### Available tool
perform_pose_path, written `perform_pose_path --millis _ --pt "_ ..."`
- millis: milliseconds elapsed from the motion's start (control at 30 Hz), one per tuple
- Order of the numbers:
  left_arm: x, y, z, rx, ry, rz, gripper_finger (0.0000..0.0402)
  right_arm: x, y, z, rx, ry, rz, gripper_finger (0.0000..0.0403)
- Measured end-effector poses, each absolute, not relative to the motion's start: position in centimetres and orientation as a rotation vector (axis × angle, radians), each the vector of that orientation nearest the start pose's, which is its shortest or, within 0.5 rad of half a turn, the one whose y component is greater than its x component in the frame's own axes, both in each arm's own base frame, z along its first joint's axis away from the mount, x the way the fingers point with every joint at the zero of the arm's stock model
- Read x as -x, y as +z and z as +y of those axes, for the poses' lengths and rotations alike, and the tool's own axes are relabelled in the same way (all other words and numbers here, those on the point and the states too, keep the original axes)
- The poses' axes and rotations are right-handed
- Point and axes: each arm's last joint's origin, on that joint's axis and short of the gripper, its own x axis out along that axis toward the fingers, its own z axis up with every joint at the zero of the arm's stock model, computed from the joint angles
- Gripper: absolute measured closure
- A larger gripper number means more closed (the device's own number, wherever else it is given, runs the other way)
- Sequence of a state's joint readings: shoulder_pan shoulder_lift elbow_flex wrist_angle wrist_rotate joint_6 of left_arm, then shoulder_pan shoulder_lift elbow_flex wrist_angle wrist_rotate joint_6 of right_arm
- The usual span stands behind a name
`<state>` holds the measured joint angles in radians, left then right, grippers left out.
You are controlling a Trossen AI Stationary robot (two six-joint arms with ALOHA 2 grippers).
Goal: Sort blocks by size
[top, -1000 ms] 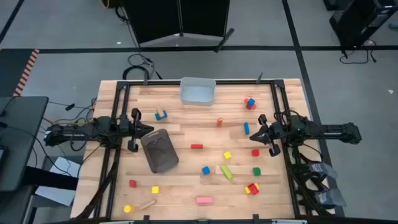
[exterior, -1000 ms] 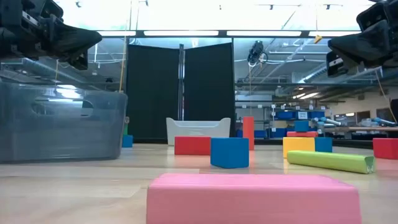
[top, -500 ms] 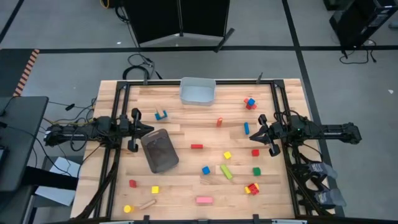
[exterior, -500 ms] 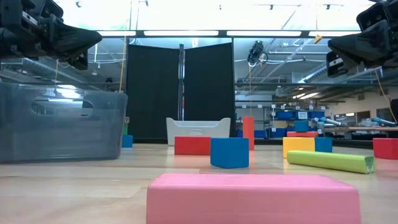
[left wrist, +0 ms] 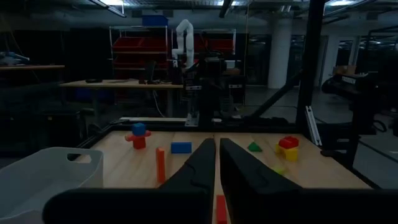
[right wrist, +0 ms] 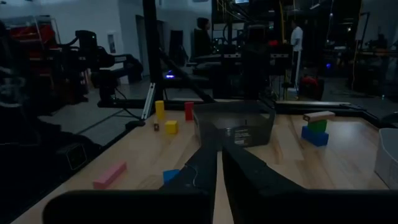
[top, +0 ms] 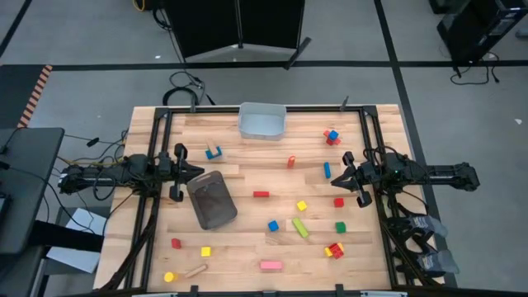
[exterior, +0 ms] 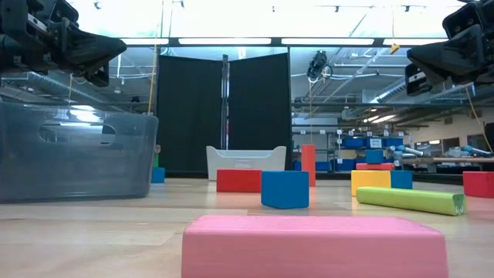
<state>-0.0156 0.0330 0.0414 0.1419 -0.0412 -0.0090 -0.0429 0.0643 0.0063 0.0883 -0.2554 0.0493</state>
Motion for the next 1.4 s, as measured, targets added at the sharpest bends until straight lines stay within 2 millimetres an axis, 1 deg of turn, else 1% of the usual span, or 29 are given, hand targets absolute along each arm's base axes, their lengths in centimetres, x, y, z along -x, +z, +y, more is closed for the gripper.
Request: perform_pose_path --millis 67,133,167,233,300,367,400,433,533,600,733,800,867,1000,1100,1133,1200,1233,1300,1400 --pt "-9.6 19.2 0.0 0.022 0.024 -0.189 0.0369 -10.1 17.0 0.3 -0.031 0.213 -0.035 0.0364" --pt "-9.4 19.8 0.0 0.066 0.018 -0.246 0.0369 -10.0 17.5 0.3 -0.023 0.214 -0.090 0.0364" --pt "-9.3 20.1 0.0 0.101 0.012 -0.282 0.0369 -10.0 17.9 0.3 -0.048 0.217 -0.129 0.0364" --pt "-9.1 20.9 0.0 0.196 -0.009 -0.367 0.0369 -9.8 19.1 0.3 -0.072 0.217 -0.245 0.0364" --pt "-8.8 21.6 0.0 0.281 -0.032 -0.443 0.0369 -9.2 20.7 0.2 -0.104 0.182 -0.428 0.0364" --pt "-8.6 21.9 0.0 0.332 -0.048 -0.486 0.0369 -8.4 22.2 -0.1 -0.198 0.107 -0.600 0.0364" --pt "-8.6 22.0 0.0 0.336 -0.050 -0.497 0.0369 -8.2 22.6 -0.3 -0.254 0.069 -0.634 0.0364" --pt "-8.6 22.0 0.0 0.341 -0.050 -0.496 0.0369 -8.2 23.0 -0.4 -0.281 0.038 -0.624 0.0364" --pt "-9.3 21.6 0.1 0.388 -0.021 -0.445 0.0369 -9.0 23.4 -0.6 -0.314 0.005 -0.410 0.0364" --pt "-9.9 21.2 0.2 0.447 0.019 -0.397 0.0369 -9.9 23.1 -0.7 -0.368 -0.017 -0.268 0.0364" --pt "-11.2 20.5 0.5 0.567 0.146 -0.344 0.0369 -11.8 23.4 -0.9 -0.426 -0.043 -0.164 0.0364" --pt "-11.8 21.0 0.7 0.589 0.200 -0.358 0.0369 -12.7 23.4 -1.0 -0.448 -0.076 -0.112 0.0364" --pt "-12.5 22.2 0.7 0.530 0.217 -0.378 0.0369 -13.6 23.3 -1.1 -0.433 -0.092 -0.067 0.0364" --pt "-14.3 25.9 0.5 0.379 0.177 -0.373 0.0369 -15.1 23.4 -1.1 -0.425 -0.068 -0.040 0.0364" --pt "-15.9 28.6 0.3 0.267 0.133 -0.306 0.0369 -16.0 23.4 -0.9 -0.415 0.027 -0.014 0.0364" --pt "-16.4 29.4 0.2 0.224 0.127 -0.275 0.0369 -16.3 23.7 -0.8 -0.392 0.059 -0.008 0.0364" --pt "-17.3 30.8 0.2 0.159 0.140 -0.197 0.0369 -16.8 24.2 -0.8 -0.398 0.060 0.048 0.0365" --pt "-17.7 31.4 0.3 0.149 0.164 -0.151 0.0369 -16.9 24.2 -0.9 -0.421 0.022 0.110 0.0365" --pt "-18.3 32.4 0.4 0.141 0.231 -0.076 0.0368 -17.1 24.0 -0.9 -0.440 -0.115 0.279 0.0366" --pt "-18.3 33.4 0.6 0.129 0.284 -0.001 0.0364 -16.7 24.0 -0.7 -0.420 -0.337 0.531 0.0364"
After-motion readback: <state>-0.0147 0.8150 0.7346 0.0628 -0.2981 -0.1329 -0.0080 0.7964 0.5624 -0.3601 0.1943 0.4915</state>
